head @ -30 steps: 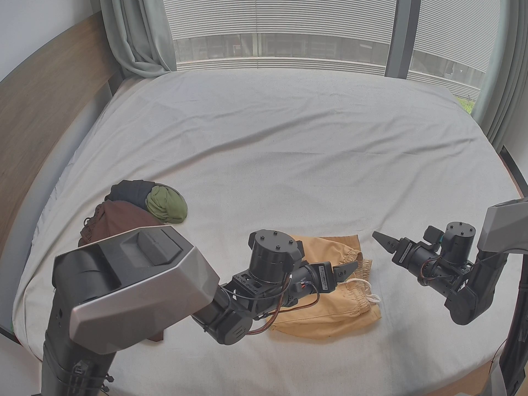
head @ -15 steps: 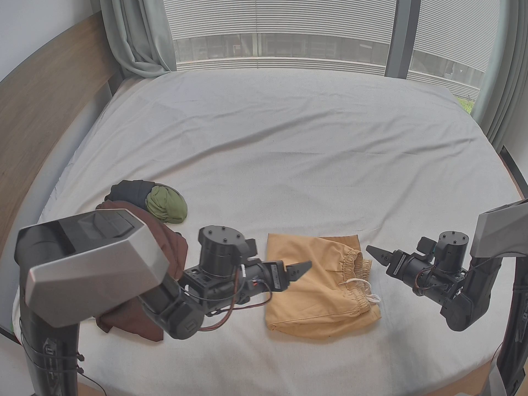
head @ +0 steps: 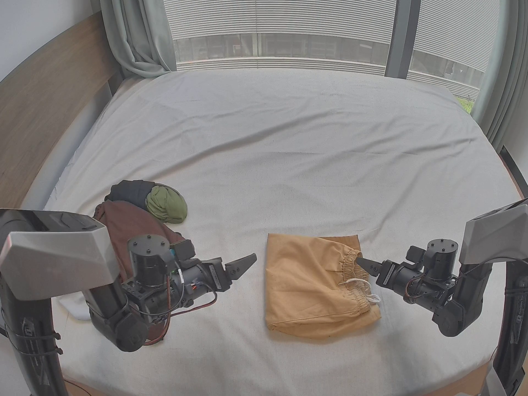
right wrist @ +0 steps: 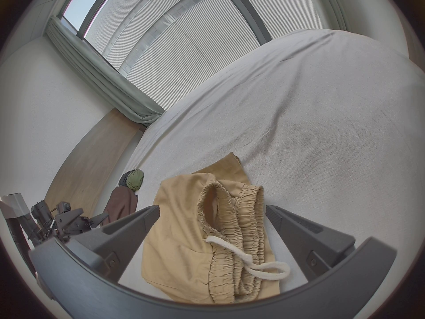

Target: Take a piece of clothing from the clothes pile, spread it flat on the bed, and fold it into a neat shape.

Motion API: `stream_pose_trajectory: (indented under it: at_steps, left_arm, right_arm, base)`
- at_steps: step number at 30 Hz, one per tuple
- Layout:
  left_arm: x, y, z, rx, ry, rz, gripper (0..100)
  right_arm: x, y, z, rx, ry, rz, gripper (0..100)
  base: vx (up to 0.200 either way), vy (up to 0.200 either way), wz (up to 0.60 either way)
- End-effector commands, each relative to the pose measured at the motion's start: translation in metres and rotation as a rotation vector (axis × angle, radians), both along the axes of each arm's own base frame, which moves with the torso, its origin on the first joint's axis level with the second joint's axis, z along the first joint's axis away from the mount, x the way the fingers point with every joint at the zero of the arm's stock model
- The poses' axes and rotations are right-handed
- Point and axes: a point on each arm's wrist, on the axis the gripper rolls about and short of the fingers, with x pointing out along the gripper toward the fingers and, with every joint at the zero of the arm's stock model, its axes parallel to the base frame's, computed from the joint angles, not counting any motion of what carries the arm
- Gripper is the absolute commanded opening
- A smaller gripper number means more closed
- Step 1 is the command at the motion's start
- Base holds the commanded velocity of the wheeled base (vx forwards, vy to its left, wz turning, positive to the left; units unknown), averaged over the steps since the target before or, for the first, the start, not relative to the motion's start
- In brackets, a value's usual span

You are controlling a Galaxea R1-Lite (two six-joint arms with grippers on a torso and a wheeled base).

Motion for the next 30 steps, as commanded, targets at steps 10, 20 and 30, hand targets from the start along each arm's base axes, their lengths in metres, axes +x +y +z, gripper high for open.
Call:
stream_pose_trajectory:
  at_steps: [10, 20, 30]
  left_arm:
    - [-0.027, 0.026, 0.001, 0.029, 0.040, 0.007, 100]
    - [-0.028, 0.026, 0.002, 0.028, 0.033, 0.006, 100]
    - [-0.027, 0.025, 0.001, 0.025, 0.033, 0.002, 100]
  right_arm:
    - [0.024, 0.030, -0.023, -0.031, -0.047, 0.074, 100]
    - [0.036, 0.023, -0.021, -0.021, -0.076, 0.043, 100]
    - [0.038, 0.026, -0.034, -0.027, -0.054, 0.048, 100]
  base:
    - [0.000, 0.000, 0.00]
    - [0.000, 0.000, 0.00]
    - [0.000, 0.000, 0.00]
